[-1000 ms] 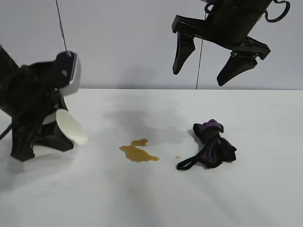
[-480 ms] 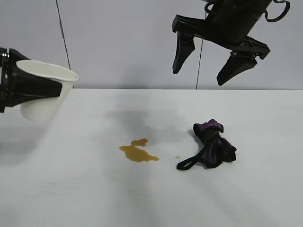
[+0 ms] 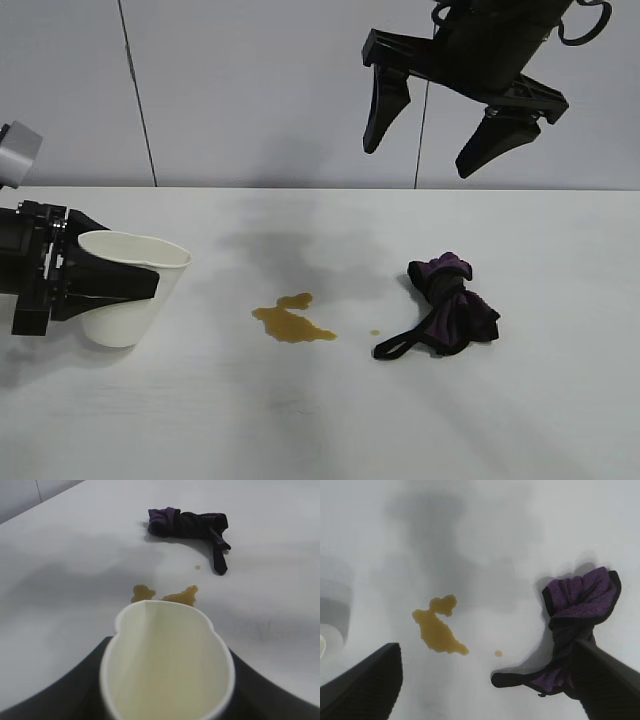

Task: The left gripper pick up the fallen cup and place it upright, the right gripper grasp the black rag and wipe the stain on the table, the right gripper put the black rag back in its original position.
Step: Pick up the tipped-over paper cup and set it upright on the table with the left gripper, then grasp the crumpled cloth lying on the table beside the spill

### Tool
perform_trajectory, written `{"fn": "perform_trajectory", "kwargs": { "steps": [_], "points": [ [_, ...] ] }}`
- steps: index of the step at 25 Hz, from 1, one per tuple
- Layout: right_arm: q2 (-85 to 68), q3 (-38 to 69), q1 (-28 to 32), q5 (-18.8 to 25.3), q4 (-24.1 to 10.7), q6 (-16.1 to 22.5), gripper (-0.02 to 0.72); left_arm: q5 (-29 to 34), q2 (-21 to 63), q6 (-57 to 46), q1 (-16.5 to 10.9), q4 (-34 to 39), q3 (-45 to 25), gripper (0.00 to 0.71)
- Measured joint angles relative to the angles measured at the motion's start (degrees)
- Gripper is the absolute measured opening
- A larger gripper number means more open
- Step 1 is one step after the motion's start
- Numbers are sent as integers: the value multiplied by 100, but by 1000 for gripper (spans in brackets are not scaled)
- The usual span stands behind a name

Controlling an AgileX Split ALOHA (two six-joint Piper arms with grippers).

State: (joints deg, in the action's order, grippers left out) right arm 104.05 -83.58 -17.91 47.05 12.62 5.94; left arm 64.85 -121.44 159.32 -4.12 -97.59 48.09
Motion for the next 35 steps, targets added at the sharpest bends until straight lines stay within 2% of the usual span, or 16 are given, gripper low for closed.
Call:
{"fn": "perform_trajectory", "kwargs": {
  "steps": [4, 9, 16, 19, 22, 25, 27, 30, 33, 35],
  "points": [
    [0, 0, 0, -7, 0, 0, 631, 1, -48, 0, 0, -22, 162, 399],
    [0, 0, 0, -124, 0, 0, 631, 26, -246, 4, 0, -37, 204, 589],
    [0, 0, 0, -156, 0, 0, 631, 26, -225, -66, 0, -37, 204, 657],
    [0, 0, 0, -156, 0, 0, 631, 26, 29, -610, 0, -30, 204, 683],
    [0, 0, 0, -156, 0, 0, 631, -115, 526, -1764, 8, -19, 204, 690],
    [0, 0, 0, -156, 0, 0, 631, -1229, 1211, -3379, 213, 23, 260, 692],
    [0, 0, 0, -156, 0, 0, 631, -2161, 1638, -4702, 523, 483, 456, 693],
    [0, 0, 0, -134, 0, 0, 631, -3000, 2122, -7269, 1034, 2071, 918, 693],
    [5, 0, 0, -66, 0, 0, 631, -3034, 2220, -10132, 1361, 4074, 1519, 693],
    [41, 0, 0, -36, -22, 0, 631, -2882, 2220, -11787, 1473, 5416, 1878, 693]
  ]
}}
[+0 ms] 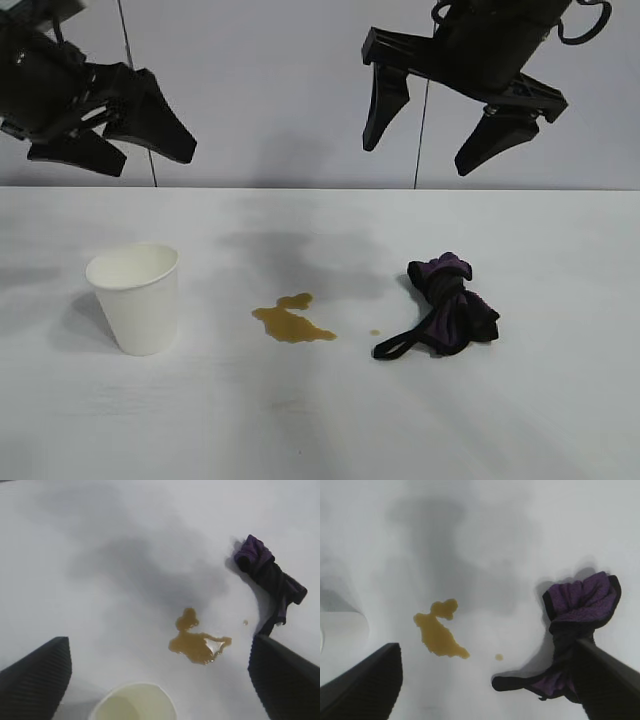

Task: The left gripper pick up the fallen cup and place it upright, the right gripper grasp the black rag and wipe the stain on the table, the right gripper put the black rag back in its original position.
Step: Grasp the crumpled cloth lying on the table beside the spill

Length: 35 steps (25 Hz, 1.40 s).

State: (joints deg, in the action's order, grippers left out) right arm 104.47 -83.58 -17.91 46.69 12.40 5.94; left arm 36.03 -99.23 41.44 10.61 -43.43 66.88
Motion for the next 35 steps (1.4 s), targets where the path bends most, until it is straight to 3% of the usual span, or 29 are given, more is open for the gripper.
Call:
{"fn": "perform_trajectory", "kwargs": {
  "steps": [3, 6, 11, 14, 19, 27, 32, 35],
  "points": [
    [201, 0, 0, 0, -80, 0, 631, 458, 0, -2054, 72, 1605, 386, 693],
    [544, 0, 0, 0, -120, 0, 631, 744, 0, -2700, 79, 2260, 551, 693],
    [1124, 0, 0, -43, -169, 0, 627, 805, 0, -2816, 85, 2337, 565, 693],
    [1308, 0, 0, -118, -244, 54, 588, 816, 0, -2822, 85, 2337, 565, 693],
    [1361, 0, 0, -135, -808, 445, 569, 816, 0, -2827, 85, 2341, 565, 693],
    [1365, 0, 0, -86, -980, 577, 523, 816, 0, -2827, 85, 2350, 565, 693],
    [1394, 0, 0, 46, -1322, 790, 518, 816, 0, -2827, 85, 2354, 565, 693],
    [1504, 0, 0, 99, -1334, 792, 447, 816, 0, -2827, 85, 2354, 565, 693]
  ]
}}
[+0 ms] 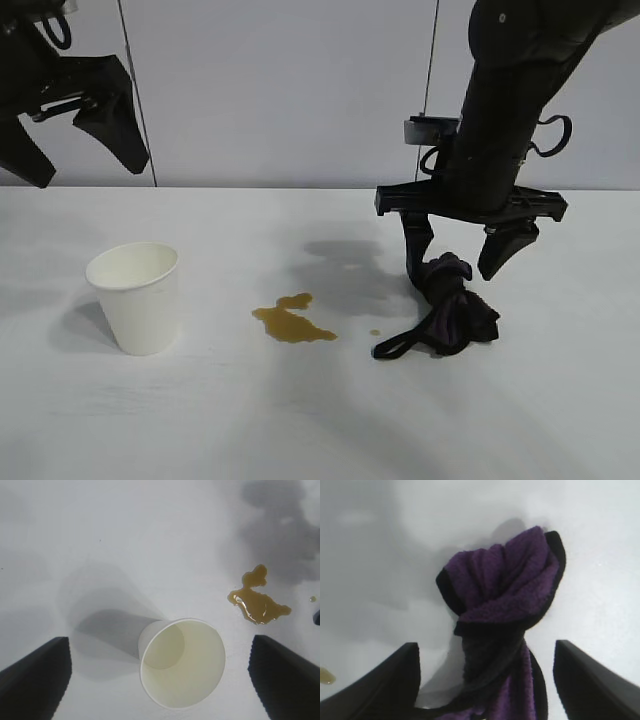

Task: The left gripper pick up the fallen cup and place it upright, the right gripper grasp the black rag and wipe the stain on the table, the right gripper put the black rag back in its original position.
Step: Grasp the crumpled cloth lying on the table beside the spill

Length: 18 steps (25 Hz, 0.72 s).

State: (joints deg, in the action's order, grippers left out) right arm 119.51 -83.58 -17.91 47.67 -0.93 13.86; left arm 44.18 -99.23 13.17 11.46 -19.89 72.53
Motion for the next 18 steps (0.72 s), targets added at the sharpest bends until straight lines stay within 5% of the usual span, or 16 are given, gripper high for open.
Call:
{"fn": "perform_trajectory", "kwargs": {
  "steps": [5, 7, 11, 18],
  "points": [
    [57, 0, 0, 62, 5, 52, 113, 0, 0, 0, 0, 0, 0, 693],
    [61, 0, 0, 62, 5, 52, 43, 0, 0, 0, 0, 0, 0, 693],
    [61, 0, 0, 51, 136, 5, 12, 0, 0, 0, 0, 0, 0, 693],
    [-213, 0, -7, 22, 983, -452, 11, 0, 0, -4, 0, 0, 0, 693]
  ]
}}
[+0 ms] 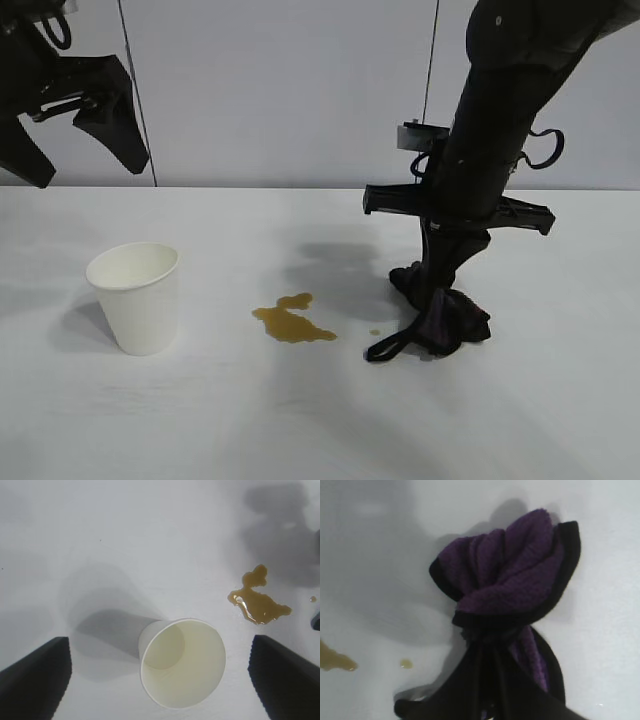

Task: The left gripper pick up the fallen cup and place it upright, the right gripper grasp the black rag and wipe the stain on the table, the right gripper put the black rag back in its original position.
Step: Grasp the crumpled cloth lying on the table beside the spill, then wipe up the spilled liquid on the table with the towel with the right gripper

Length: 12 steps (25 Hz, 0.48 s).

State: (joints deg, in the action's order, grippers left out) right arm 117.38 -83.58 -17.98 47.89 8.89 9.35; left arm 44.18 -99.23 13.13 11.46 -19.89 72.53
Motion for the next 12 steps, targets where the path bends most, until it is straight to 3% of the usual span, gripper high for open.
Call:
{"fn": "perform_trajectory", "kwargs": {
  "steps": [5, 12],
  "points": [
    [-148, -5, -352, -75, 382, -252, 11, 0, 0, 0, 0, 0, 0, 693],
    [-153, -5, -1274, -577, 520, -312, 11, 0, 0, 0, 4, 0, 0, 693]
  ]
}}
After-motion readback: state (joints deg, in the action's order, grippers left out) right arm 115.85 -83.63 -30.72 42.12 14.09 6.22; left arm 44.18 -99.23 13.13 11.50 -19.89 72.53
